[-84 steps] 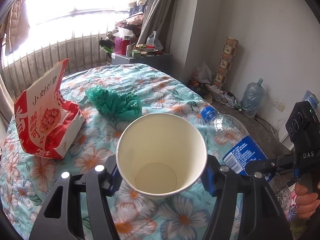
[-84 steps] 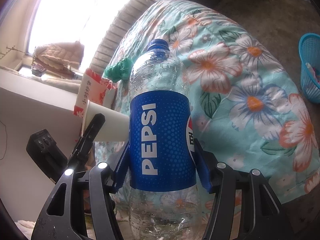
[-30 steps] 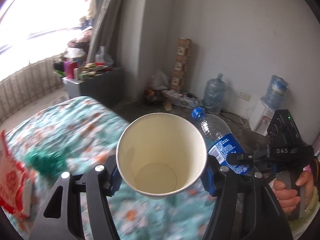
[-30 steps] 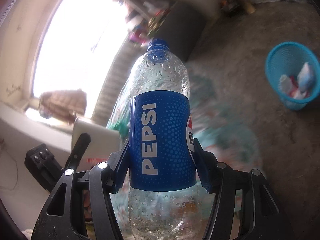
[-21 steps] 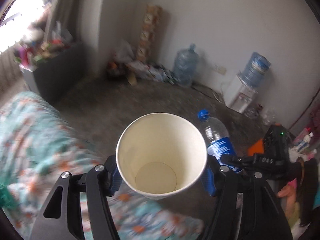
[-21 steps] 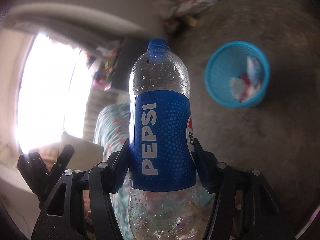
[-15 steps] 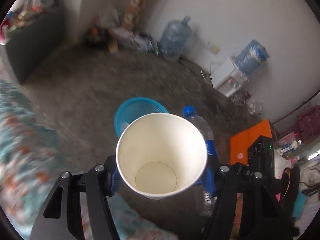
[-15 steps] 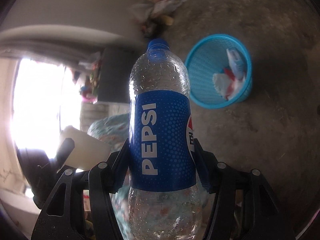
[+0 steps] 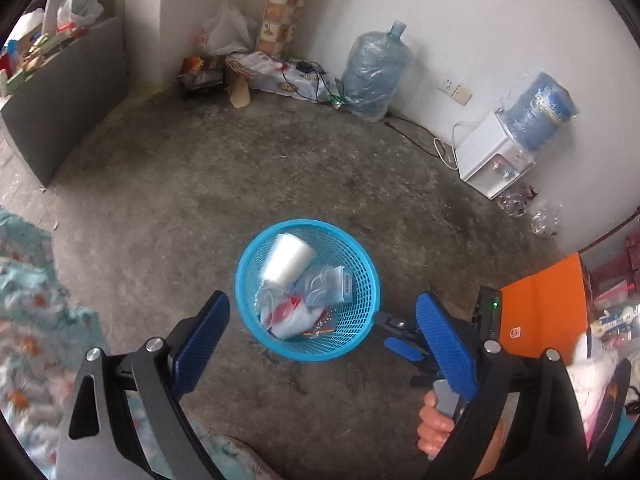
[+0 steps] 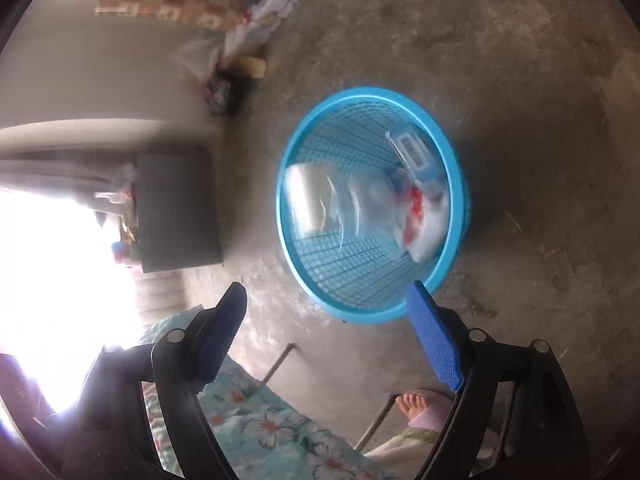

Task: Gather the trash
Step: 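Move both open tools back to the bed toward the snack bag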

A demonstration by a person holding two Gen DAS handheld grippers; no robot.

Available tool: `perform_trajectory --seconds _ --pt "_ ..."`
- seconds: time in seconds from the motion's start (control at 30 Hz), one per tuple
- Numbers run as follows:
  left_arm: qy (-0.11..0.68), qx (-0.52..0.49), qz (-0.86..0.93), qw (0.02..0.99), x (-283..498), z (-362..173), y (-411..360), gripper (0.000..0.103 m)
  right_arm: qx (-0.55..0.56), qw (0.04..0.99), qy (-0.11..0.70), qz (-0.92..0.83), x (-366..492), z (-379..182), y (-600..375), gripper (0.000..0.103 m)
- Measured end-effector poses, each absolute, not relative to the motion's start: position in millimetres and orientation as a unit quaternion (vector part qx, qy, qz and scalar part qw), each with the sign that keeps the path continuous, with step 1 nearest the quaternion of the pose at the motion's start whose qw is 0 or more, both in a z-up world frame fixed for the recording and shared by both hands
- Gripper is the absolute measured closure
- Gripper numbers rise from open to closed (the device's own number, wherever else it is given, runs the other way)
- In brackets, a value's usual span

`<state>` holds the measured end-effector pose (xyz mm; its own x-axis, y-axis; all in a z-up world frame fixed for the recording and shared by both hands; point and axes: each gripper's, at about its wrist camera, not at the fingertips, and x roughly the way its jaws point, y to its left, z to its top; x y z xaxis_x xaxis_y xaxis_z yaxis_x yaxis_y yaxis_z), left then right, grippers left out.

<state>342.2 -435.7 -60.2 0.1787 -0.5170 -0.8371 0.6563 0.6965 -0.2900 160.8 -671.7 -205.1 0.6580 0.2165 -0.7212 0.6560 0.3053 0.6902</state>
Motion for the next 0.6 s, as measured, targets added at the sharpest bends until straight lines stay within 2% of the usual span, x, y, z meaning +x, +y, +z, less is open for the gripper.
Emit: perform_trajectory --seconds 0.3,0.47,0.6 --pt "0.446 0.039 -0.409 0.796 288.8 6.9 -353.4 0.011 0.524 0.744 0.376 -0.172 134.6 -174.9 -649.7 0.024" --pt "0.420 -0.001 -0.407 0.811 260.4 37.7 -290.7 0.011 0.473 0.786 0.371 -0.146 138.4 -133.6 -613.4 0.024" --pt "0.401 -0.012 -0.385 0.832 237.8 49.3 -238.2 0.011 0.436 0.813 0.371 -0.103 147.4 -100.8 -573.0 0.018"
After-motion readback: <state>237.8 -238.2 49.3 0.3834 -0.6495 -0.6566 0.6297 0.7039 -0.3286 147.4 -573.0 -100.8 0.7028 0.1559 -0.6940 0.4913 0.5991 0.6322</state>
